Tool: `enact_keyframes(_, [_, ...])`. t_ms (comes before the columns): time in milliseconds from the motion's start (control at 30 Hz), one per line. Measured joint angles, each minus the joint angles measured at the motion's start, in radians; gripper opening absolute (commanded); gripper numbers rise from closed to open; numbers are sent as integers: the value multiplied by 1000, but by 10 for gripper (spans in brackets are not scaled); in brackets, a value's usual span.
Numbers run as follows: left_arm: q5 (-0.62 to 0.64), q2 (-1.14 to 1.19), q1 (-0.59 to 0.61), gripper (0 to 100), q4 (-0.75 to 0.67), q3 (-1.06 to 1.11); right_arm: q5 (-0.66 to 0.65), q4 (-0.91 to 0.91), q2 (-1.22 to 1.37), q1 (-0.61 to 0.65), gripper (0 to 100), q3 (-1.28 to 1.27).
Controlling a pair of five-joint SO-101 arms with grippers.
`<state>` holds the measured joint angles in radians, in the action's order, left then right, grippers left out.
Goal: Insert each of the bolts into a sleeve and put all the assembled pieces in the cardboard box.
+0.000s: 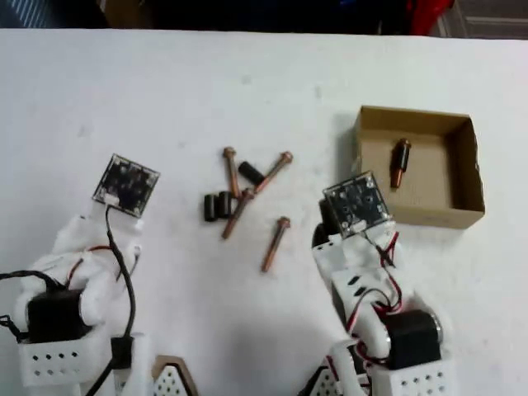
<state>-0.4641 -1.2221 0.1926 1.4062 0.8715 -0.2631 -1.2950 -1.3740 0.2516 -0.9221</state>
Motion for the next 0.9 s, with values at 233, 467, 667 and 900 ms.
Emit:
enact_keyframes(233, [2, 327, -92, 49, 23, -184, 0, 152, -8, 0, 17, -153])
enact_keyframes(467, [2, 603, -206, 50, 23, -313, 0, 275, -8, -2, 17, -267])
enact_keyframes(667, [2, 807, -331, 50, 23, -402, 0, 354, -8, -2, 17, -341])
enact_keyframes(900, [71, 1065, -423, 122, -64, -519, 0, 440, -8, -92, 17, -405])
